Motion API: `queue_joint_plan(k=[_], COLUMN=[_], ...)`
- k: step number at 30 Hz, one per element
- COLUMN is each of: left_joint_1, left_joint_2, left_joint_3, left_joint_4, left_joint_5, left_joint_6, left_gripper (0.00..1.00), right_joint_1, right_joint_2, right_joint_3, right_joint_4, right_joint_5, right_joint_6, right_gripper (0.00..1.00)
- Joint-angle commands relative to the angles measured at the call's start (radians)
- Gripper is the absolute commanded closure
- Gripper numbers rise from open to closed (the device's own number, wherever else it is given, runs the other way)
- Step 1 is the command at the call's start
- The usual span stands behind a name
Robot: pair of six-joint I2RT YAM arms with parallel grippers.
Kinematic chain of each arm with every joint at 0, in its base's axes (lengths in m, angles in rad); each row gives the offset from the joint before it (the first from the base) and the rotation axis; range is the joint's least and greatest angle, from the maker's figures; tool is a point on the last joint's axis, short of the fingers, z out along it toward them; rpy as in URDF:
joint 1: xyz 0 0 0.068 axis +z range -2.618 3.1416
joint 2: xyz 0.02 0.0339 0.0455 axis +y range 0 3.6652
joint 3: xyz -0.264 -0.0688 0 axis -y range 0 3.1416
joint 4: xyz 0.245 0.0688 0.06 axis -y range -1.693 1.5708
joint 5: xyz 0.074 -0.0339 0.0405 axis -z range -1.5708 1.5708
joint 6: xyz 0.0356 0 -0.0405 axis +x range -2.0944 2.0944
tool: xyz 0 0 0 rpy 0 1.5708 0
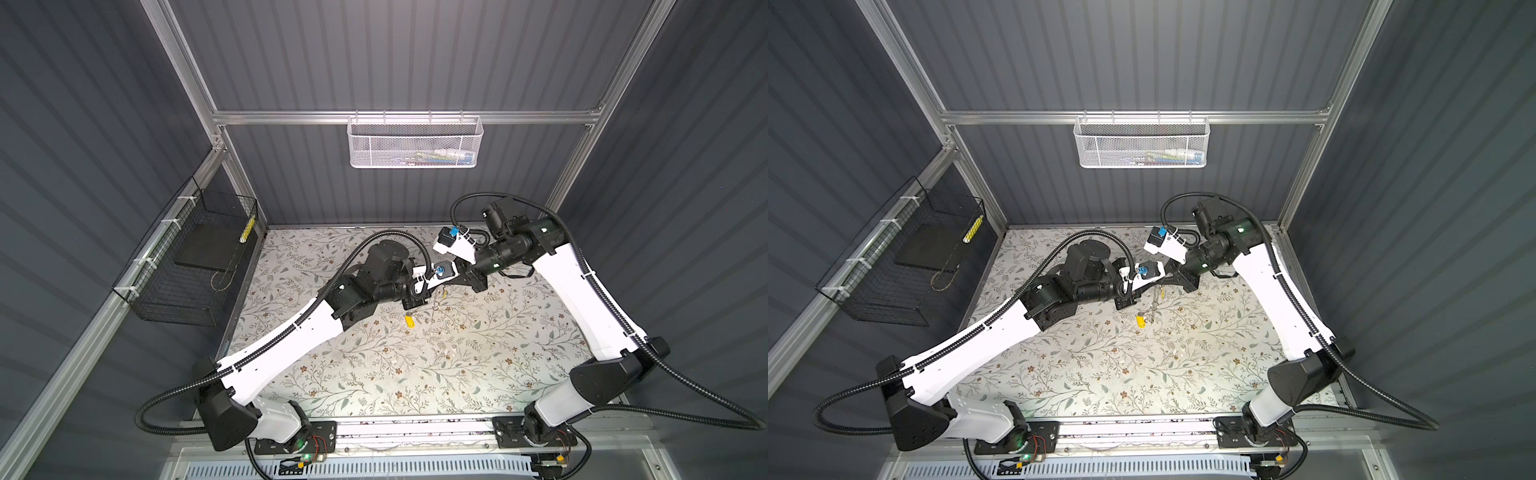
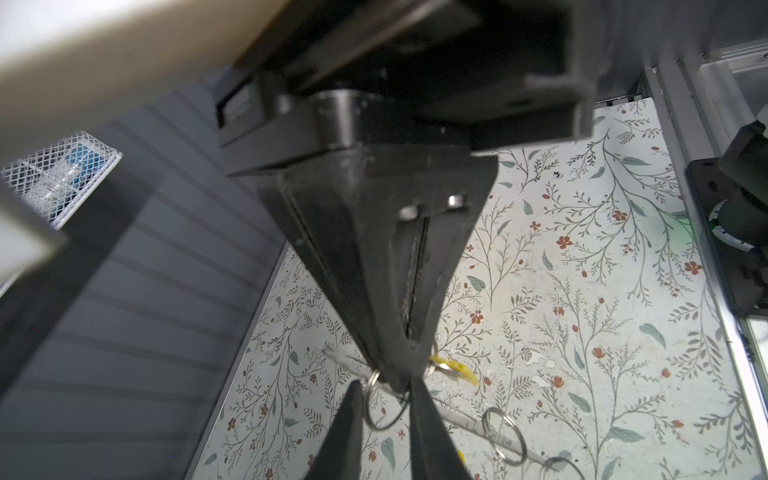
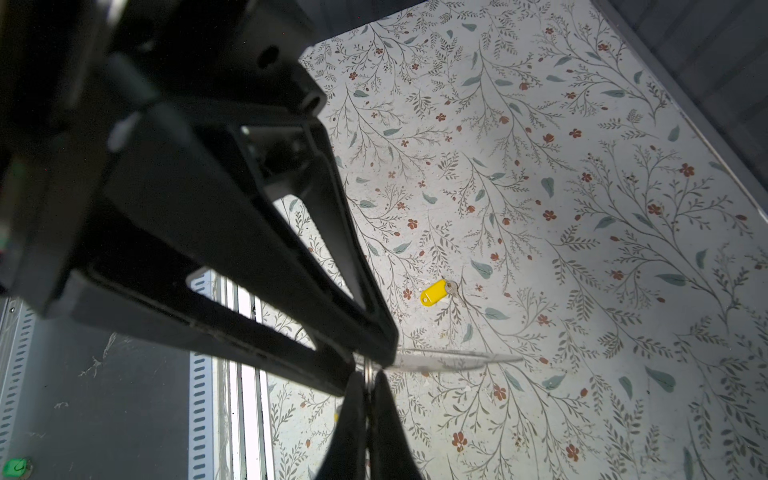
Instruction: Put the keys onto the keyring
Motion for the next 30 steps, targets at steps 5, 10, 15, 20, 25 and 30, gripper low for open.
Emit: queue_joint_plan(k=[5, 10, 15, 20, 25, 30], left_joint_1=[-0.003, -0.004, -0.003, -0.003, -0.002, -0.003], left_joint_2=[0.035, 0.040, 0.047, 0.066, 0.059, 0.045], left_joint_3=[0.081, 0.100, 0.106, 0.122, 0.088, 0.040], left_joint_4=[-0.064, -0.091, -0.108, -0.150, -0.111, -0.010], left_joint_5=[0.025, 0.024, 0.026, 0.043, 0.052, 0.020], left_joint_6=[0.012, 0.015, 0.017, 0.036, 0.041, -0.010], left_gripper=[0.86, 0.92, 0.93, 1.00, 1.00, 1.00], right_joint_1=[0.013, 0.014, 0.014, 0.014, 0.011, 0.007], right_joint_2=[-0.027, -0.038, -0.052, -0.071, -0.110, -0.142], right_joint_3=[-0.021, -0.028, -0.035, -0.050, -0.098, -0.151], right_joint_4=[-0.001, 0.006, 0.016, 0.042, 0.111, 0.185], right_joint_5=[-0.048, -0.044, -0.051, -0.052, -0.050, -0.059], right_joint_6=[-0.015, -0.017, -0.021, -0.014, 0.005, 0.034], right_gripper=[1.00, 1.00, 1.00, 1.00, 1.00, 1.00])
